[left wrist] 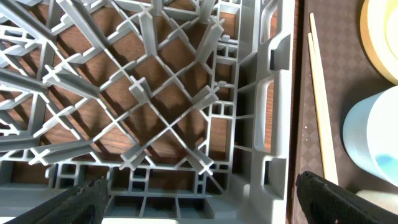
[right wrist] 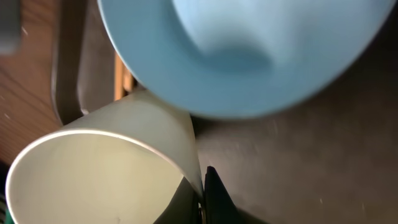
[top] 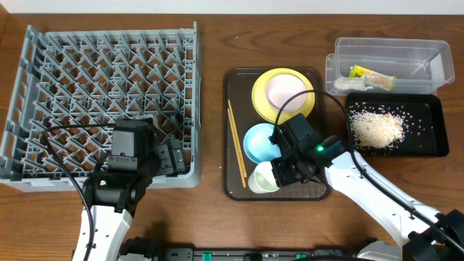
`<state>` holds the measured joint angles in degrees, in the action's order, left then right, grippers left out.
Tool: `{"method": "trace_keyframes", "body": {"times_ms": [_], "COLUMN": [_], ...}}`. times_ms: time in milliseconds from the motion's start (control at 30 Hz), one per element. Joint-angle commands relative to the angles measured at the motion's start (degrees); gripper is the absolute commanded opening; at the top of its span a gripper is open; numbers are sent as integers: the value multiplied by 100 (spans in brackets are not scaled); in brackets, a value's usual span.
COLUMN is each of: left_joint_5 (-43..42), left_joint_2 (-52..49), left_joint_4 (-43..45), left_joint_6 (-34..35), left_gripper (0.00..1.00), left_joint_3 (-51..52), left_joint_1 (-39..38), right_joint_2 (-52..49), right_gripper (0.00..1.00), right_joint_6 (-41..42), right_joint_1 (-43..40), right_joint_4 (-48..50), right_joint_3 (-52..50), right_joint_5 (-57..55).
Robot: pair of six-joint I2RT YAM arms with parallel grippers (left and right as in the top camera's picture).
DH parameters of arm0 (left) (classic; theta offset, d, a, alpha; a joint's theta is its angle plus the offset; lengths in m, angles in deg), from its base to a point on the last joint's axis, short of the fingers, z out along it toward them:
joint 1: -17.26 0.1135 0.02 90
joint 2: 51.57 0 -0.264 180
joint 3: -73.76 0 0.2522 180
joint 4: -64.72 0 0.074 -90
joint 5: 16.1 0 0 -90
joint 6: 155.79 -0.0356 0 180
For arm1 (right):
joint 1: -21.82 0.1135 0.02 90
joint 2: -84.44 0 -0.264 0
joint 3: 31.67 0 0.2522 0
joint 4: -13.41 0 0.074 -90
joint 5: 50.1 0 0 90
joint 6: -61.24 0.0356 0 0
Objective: Sort waste into correct bins and load items into the dishwasher rack
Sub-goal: 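Grasp the small white cup on the brown tray with right gripper, then lift the cup and hand it to the left gripper over the tray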
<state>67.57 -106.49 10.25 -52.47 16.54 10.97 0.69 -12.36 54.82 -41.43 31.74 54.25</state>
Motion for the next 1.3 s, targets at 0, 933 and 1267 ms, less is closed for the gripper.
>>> {"method": "trace_keyframes", "body": {"times_ms": [0,933,1267], "left_joint_5": [-55,-4894,-7108], "left_joint_2": [-7,-754,-2243], "left_joint_4": [-17,3335,6140], "left_joint_6": [11,2240,4730], "left_gripper": [98,98,100], "left_joint_3": [-179,-179,-179], "left_joint_1": [-17,503,632], "right_joint_2": [-4,-741,-852], "right_gripper": [1,1,1], "right_joint_6": [125,92,632], "right_joint_1": [15,-1941,-1930], "right_joint_4": [216,2785,3882], "right_joint_3": [46,1189,1189], "right_joint_5": [457,6295,6909]}}
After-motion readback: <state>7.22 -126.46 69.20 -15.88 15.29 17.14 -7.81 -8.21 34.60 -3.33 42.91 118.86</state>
